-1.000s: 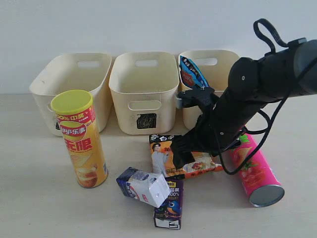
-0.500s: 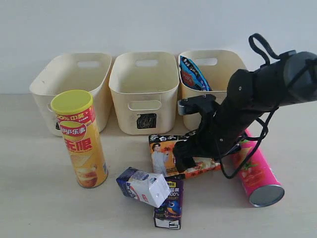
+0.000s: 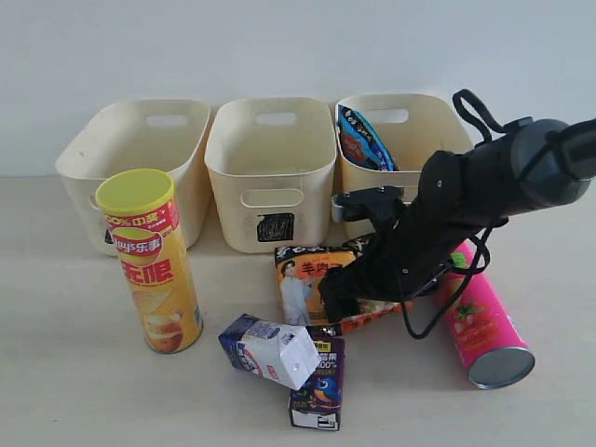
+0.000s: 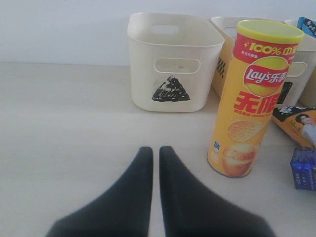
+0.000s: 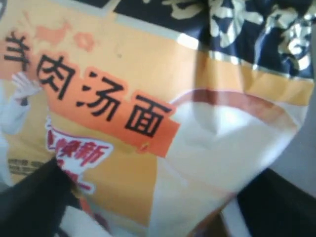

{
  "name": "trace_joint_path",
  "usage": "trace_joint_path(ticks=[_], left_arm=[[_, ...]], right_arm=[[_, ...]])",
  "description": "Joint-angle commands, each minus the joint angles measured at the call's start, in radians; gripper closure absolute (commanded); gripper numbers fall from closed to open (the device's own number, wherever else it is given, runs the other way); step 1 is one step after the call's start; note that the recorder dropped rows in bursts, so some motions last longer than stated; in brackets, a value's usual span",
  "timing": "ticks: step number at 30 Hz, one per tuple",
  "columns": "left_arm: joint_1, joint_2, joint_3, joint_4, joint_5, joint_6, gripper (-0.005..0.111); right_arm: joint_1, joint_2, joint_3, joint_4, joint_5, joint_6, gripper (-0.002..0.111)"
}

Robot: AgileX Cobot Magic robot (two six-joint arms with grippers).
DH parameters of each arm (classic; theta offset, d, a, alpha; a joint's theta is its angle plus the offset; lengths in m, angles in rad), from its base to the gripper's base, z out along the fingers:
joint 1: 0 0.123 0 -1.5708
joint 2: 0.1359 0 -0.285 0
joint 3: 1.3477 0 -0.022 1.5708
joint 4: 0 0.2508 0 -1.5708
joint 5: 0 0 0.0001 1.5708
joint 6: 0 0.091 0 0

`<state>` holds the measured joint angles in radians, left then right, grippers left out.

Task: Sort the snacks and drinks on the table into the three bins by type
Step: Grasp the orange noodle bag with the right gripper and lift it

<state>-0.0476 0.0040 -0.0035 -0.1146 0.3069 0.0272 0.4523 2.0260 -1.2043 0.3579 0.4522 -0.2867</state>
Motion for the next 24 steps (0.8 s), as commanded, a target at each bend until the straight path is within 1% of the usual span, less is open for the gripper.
trace_joint_path(ticks=[1, 2, 3, 4, 8, 10, 16, 24], left_arm=[[0.003, -0.004, 0.004, -0.005, -0.011, -0.012, 0.102], [0.003, -0.004, 0.004, -0.005, -0.011, -0.012, 0.102], [0.003, -0.004, 0.004, -0.005, -0.011, -0.012, 0.102], [0.003, -0.004, 0.004, -0.005, -0.011, -0.012, 0.102], [0.003, -0.004, 0.004, -0.005, -0.011, -0.012, 0.102], [0.003, -0.004, 0.004, -0.005, -0.011, -0.012, 0.102], [0.003, -0.004, 0.004, -0.005, -0.011, -0.012, 0.102], [0.003, -0.004, 0.004, -0.005, -0.011, -0.012, 0.102]], right_arm=[[-0.004, -0.001, 0.003, -0.023, 0.024, -0.01, 0.07], [-0.004, -0.008, 0.003, -0.027, 0.035, -0.01, 0.087], [-0.004, -0.016, -0.001, -0.027, 0.046, -0.014, 0.101], [-0.004, -0.027, -0.004, -0.027, 0.058, -0.017, 0.107], [-0.004, -0.077, -0.004, -0.028, 0.069, -0.017, 0.106], [-0.004, -0.111, -0.004, -0.028, 0.084, -0.028, 0.108], [-0.004, -0.202, -0.004, -0.028, 0.158, -0.061, 0.108], [-0.004, -0.244, -0.004, -0.026, 0.186, -0.089, 0.108]])
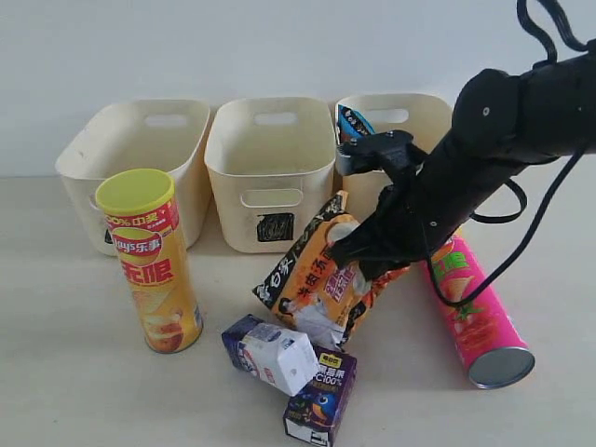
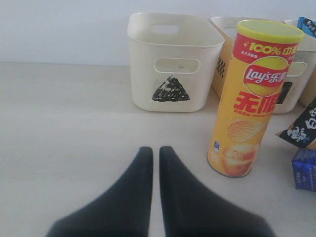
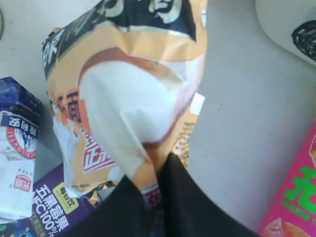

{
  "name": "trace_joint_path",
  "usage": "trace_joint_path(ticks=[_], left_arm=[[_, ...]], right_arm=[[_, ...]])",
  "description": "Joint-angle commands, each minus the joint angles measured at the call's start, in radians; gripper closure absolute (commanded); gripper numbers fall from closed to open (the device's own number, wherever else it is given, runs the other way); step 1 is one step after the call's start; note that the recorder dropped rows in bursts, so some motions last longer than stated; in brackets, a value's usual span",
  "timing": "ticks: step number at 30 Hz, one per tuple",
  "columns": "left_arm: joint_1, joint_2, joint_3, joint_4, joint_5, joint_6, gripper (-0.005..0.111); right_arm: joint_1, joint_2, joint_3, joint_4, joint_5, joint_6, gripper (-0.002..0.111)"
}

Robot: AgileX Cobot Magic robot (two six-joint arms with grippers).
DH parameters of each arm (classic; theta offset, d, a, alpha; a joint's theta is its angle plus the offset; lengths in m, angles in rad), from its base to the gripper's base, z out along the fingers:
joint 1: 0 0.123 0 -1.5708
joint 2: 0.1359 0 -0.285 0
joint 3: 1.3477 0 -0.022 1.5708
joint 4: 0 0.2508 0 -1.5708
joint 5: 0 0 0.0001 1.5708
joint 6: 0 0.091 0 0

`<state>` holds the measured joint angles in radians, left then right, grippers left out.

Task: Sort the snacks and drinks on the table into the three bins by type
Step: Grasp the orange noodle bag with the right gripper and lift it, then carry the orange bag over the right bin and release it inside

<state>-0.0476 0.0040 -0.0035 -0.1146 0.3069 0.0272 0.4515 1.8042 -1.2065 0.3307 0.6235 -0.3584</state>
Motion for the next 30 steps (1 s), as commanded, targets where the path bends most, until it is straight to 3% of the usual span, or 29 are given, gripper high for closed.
trace_joint_path(ticks=[1, 12, 19, 25, 30], left_arm=[[0.003, -0.004, 0.004, -0.005, -0.011, -0.012, 0.102], [0.003, -0.004, 0.004, -0.005, -0.011, -0.012, 0.102], [0.003, -0.004, 0.004, -0.005, -0.011, -0.012, 0.102], [0.003, -0.004, 0.004, -0.005, -0.011, -0.012, 0.102], [0.003, -0.004, 0.004, -0.005, -0.011, -0.012, 0.102]], right_arm=[[-0.004, -0.025, -0.002, 0.001, 0.01, -0.017, 0.108], [-0.027, -0.097, -0.002, 0.021, -0.012, -0.011, 0.108], [-0.187, -0.101, -0.003, 0.498, 0.158, -0.36, 0.108], [-0.213, -0.147, -0.019, 0.517, 0.196, -0.399, 0.108], [-0.213, -0.19, -0.175, 0.506, 0.23, -0.376, 0.108]])
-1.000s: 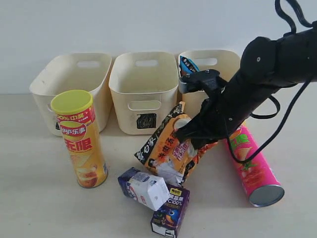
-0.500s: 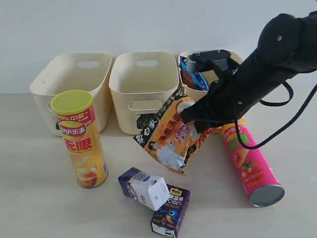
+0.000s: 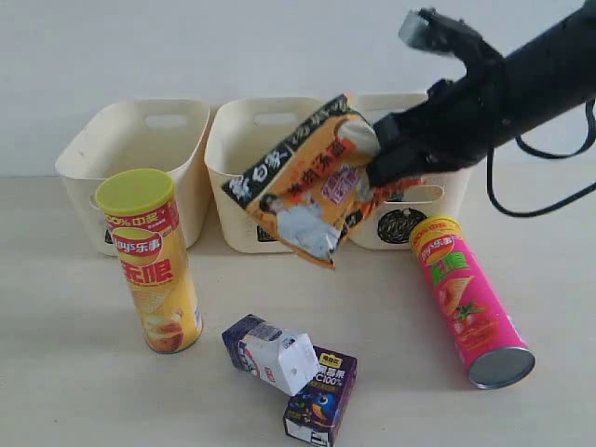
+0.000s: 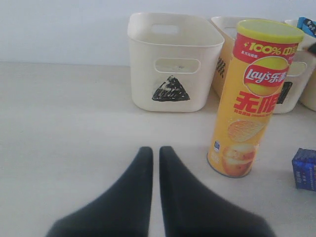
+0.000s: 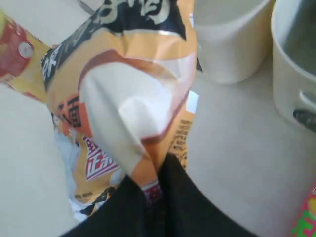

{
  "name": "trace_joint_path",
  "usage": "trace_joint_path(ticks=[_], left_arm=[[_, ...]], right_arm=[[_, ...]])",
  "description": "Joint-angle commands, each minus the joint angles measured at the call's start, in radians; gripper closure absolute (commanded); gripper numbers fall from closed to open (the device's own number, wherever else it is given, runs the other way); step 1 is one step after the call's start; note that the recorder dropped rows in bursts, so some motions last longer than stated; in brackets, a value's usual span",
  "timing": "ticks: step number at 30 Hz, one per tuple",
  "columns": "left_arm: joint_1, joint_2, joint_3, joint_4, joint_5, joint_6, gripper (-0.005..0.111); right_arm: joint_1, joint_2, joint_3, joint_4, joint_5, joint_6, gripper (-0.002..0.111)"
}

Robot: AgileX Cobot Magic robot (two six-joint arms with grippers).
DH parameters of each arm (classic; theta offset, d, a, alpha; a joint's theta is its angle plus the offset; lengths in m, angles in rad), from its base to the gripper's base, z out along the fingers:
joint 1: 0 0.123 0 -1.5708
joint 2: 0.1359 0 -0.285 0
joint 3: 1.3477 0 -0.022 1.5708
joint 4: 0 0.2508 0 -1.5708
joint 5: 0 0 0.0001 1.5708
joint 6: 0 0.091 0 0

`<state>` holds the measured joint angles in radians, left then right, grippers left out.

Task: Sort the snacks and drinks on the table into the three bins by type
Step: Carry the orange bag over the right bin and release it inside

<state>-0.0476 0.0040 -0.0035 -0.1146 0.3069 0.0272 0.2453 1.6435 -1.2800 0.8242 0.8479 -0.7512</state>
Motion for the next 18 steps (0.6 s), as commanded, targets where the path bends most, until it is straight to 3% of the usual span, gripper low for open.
trace_joint_path(ticks=[1, 6, 12, 18], left_arm=[[0.003, -0.004, 0.004, -0.005, -0.011, -0.012, 0.102], [0.003, -0.004, 0.004, -0.005, -0.011, -0.012, 0.102], [0.003, -0.004, 0.004, -0.005, -0.011, -0.012, 0.102], [0.003, -0.004, 0.004, -0.005, -0.011, -0.012, 0.102]], right_arm=[[-0.007, -0.027, -0.127, 0.001, -0.001, 0.03, 0.108], [-0.025, -0.027, -0.229, -0.04, -0.061, 0.07, 0.108], [-0.121, -0.027, -0.238, -0.04, -0.129, 0.074, 0.108], [-0.147, -0.025, -0.238, -0.084, -0.324, 0.072, 0.108]])
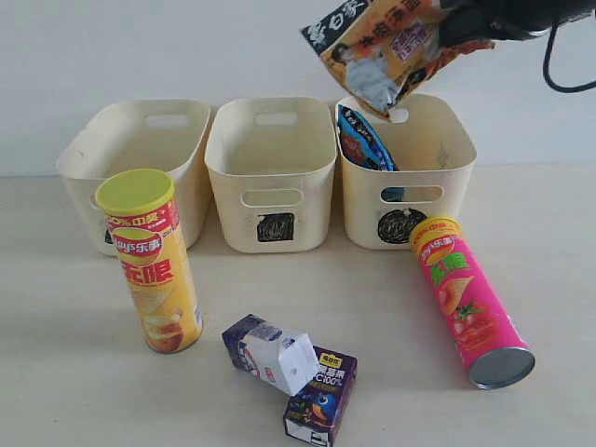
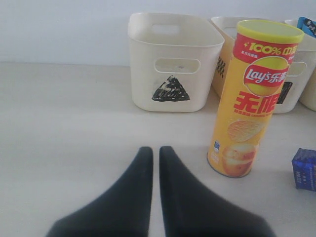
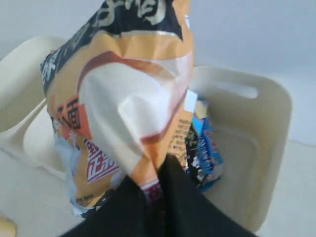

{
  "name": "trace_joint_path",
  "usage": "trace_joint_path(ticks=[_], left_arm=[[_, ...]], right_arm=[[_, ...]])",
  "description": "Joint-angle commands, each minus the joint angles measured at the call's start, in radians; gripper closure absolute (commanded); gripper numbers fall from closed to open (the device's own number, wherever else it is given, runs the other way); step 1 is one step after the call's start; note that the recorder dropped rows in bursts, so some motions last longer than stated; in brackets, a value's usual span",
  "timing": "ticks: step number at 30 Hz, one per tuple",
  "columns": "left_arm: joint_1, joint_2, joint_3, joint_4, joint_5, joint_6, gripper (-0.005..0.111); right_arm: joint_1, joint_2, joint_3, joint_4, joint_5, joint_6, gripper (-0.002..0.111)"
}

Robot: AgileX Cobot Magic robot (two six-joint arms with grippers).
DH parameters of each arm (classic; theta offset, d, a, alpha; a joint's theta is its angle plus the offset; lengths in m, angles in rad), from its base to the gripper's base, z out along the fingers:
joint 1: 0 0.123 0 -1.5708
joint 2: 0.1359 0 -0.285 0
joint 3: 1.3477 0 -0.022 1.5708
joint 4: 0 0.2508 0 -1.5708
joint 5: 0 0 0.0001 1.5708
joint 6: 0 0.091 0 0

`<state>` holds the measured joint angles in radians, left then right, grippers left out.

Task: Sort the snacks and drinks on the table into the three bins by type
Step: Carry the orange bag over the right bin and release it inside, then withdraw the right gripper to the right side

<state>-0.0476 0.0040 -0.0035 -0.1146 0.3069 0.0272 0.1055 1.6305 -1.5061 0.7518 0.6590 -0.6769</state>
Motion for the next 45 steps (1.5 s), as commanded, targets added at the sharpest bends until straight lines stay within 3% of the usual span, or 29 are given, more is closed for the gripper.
trace_joint_path(ticks=[1, 12, 26, 37, 45], left_arm=[[0.003, -0.004, 0.004, -0.005, -0.011, -0.012, 0.102], [0.003, -0.004, 0.004, -0.005, -0.011, -0.012, 0.102], [0.003, -0.004, 0.004, -0.005, -0.011, -0.012, 0.102], [0.003, -0.004, 0.004, -0.005, -0.011, -0.012, 0.102], [0.003, -0.004, 0.004, -0.005, -0.011, -0.012, 0.102]], right_arm=[[-0.007, -0.005, -0.012, -0.02, -0.158, -0.004, 0.108], [-0.005, 0.21, -0.012, -0.047, -0.43, -0.004, 0.108], [0.021, 0.266, -0.012, -0.047, -0.437, -0.013, 0.106], [0.034, 0.266, -0.012, -0.047, -0.456, -0.013, 0.048], [0.034, 0.257, -0.012, -0.047, -0.419, -0.013, 0.047]])
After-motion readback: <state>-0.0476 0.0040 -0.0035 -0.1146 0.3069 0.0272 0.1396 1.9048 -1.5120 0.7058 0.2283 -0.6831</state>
